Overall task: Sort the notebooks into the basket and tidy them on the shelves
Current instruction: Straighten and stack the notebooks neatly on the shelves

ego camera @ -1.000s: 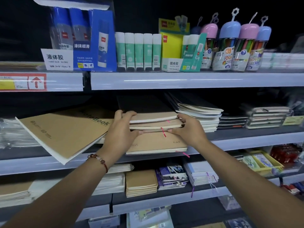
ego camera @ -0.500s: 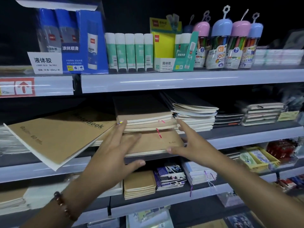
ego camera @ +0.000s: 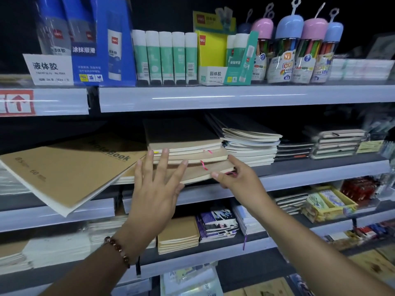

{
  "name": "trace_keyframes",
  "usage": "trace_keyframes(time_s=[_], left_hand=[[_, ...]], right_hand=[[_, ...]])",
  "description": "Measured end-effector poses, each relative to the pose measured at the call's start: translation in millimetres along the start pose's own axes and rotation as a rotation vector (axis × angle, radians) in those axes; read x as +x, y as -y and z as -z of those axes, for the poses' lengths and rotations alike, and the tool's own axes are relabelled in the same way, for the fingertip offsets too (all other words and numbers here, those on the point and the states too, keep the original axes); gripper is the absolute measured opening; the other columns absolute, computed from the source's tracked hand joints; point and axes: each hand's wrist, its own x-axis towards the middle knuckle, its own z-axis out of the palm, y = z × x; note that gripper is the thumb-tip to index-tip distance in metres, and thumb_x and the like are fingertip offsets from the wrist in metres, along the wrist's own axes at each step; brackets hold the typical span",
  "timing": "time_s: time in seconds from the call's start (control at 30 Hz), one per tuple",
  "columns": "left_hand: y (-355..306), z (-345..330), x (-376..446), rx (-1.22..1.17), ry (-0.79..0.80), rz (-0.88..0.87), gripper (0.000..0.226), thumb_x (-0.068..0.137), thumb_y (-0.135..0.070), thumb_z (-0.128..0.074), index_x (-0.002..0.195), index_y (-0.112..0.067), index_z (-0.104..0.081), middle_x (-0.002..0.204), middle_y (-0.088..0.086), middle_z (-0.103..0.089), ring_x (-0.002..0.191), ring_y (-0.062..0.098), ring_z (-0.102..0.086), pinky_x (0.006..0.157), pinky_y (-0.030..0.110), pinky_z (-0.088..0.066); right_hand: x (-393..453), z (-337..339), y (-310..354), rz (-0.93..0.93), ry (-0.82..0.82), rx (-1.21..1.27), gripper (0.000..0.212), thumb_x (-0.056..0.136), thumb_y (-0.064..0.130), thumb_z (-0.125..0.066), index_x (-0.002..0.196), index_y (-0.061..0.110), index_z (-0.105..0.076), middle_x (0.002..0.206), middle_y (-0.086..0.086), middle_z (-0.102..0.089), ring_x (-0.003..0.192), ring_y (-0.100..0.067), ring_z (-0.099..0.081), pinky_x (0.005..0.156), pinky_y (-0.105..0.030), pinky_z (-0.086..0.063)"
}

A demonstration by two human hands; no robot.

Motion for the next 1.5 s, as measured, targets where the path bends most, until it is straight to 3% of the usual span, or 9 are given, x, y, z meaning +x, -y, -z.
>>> trace_keyframes(time_s=[0.17, 0.3, 0.4, 0.5, 0.67, 0.9, 1.27, 1.37, 1.5], left_hand=[[1.4, -5.7, 9.3, 0.054, 0.018, 0.031, 0.059, 0.1, -0.04, -0.029, 0.158, -0.03, -0.021, 0.161, 0.022, -0.022, 0.147, 0.051, -0.015, 0.119, 0.063, -0.009], [3.5, -7.9, 17.5, 0.093, 0.04, 0.025, 0.059, 0.102, -0.042, -0.031, 0.158, -0.031, -0.019, 0.163, 0.022, -0.018, 0.148, 0.049, -0.012, 0.119, 0.064, -0.011], [4.1, -8.2, 23.6, 0.101, 0.025, 0.034, 0.056, 0.104, -0.039, -0.039, 0.157, -0.031, -0.023, 0.163, 0.021, -0.017, 0.148, 0.049, -0.013, 0.119, 0.064, -0.01], [7.5, -5.8, 31.4, 0.116, 0.039, 0.061, 0.069, 0.096, -0.045, -0.054, 0.157, -0.03, -0.025, 0.162, 0.021, -0.02, 0.148, 0.049, -0.013, 0.119, 0.063, -0.009], [8.8, 2.1, 47.1, 0.155, 0.082, 0.147, 0.082, 0.088, -0.052, -0.063, 0.156, -0.028, -0.026, 0.156, 0.022, -0.028, 0.146, 0.047, -0.017, 0.119, 0.062, -0.011], [9.5, -0.9, 59.7, 0.203, 0.133, 0.225, 0.089, 0.072, -0.048, -0.08, 0.146, -0.022, -0.038, 0.135, 0.017, -0.047, 0.136, 0.044, -0.032, 0.115, 0.062, -0.018], [10.5, -10.7, 62.5, 0.178, 0.112, 0.257, 0.075, 0.073, -0.049, -0.079, 0.133, -0.019, -0.045, 0.116, 0.014, -0.051, 0.107, 0.035, -0.048, 0.103, 0.055, -0.036], [12.6, -7.9, 58.5, 0.093, 0.05, 0.223, 0.073, 0.083, -0.061, -0.063, 0.14, -0.018, -0.046, 0.121, 0.017, -0.051, 0.109, 0.037, -0.048, 0.104, 0.054, -0.037], [15.9, -0.2, 40.8, -0.041, -0.065, 0.204, 0.059, 0.099, -0.053, -0.037, 0.147, -0.019, -0.044, 0.14, 0.018, -0.045, 0.129, 0.038, -0.042, 0.11, 0.054, -0.036]], right_hand=[[12.4, -1.0, -2.9, 0.057, 0.017, -0.047, 0.039, 0.088, 0.03, -0.075, 0.125, 0.037, -0.062, 0.107, 0.021, -0.072, 0.099, 0.002, -0.066, 0.099, -0.039, -0.052], [21.9, 1.7, -12.6, 0.064, 0.017, -0.164, 0.057, 0.088, 0.037, -0.073, 0.14, 0.038, -0.051, 0.118, 0.028, -0.067, 0.112, 0.009, -0.059, 0.102, -0.027, -0.047], [30.5, 2.3, -13.8, 0.043, 0.013, -0.242, 0.064, 0.086, 0.042, -0.074, 0.144, 0.04, -0.046, 0.116, 0.032, -0.065, 0.11, 0.016, -0.054, 0.092, -0.016, -0.041], [36.2, 1.8, -13.9, 0.024, 0.019, -0.337, 0.069, 0.086, 0.042, -0.074, 0.146, 0.038, -0.038, 0.115, 0.026, -0.063, 0.109, 0.0, -0.058, 0.083, -0.019, -0.041], [47.9, -6.4, -14.0, 0.004, -0.091, -0.452, 0.066, 0.083, 0.043, -0.077, 0.133, 0.027, -0.037, 0.1, 0.013, -0.06, 0.087, -0.016, -0.057, 0.062, -0.03, -0.04], [63.7, -14.3, -20.8, 0.02, -0.254, -0.651, 0.049, 0.079, 0.027, -0.078, 0.103, 0.026, -0.036, 0.07, 0.007, -0.055, 0.07, -0.026, -0.057, 0.056, -0.033, -0.038], [68.3, -21.0, -25.0, 0.051, -0.291, -0.661, 0.048, 0.082, 0.025, -0.077, 0.101, 0.025, -0.032, 0.075, 0.004, -0.058, 0.068, -0.024, -0.055, 0.055, -0.033, -0.034], [65.5, -17.4, -22.4, 0.043, -0.259, -0.566, 0.043, 0.081, 0.027, -0.076, 0.104, 0.026, -0.04, 0.083, 0.007, -0.061, 0.077, -0.021, -0.062, 0.058, -0.033, -0.04], [35.7, -12.4, -20.5, 0.242, -0.321, -0.476, 0.054, 0.085, 0.04, -0.073, 0.131, 0.024, -0.049, 0.119, 0.006, -0.053, 0.109, -0.012, -0.052, 0.089, -0.029, -0.046]])
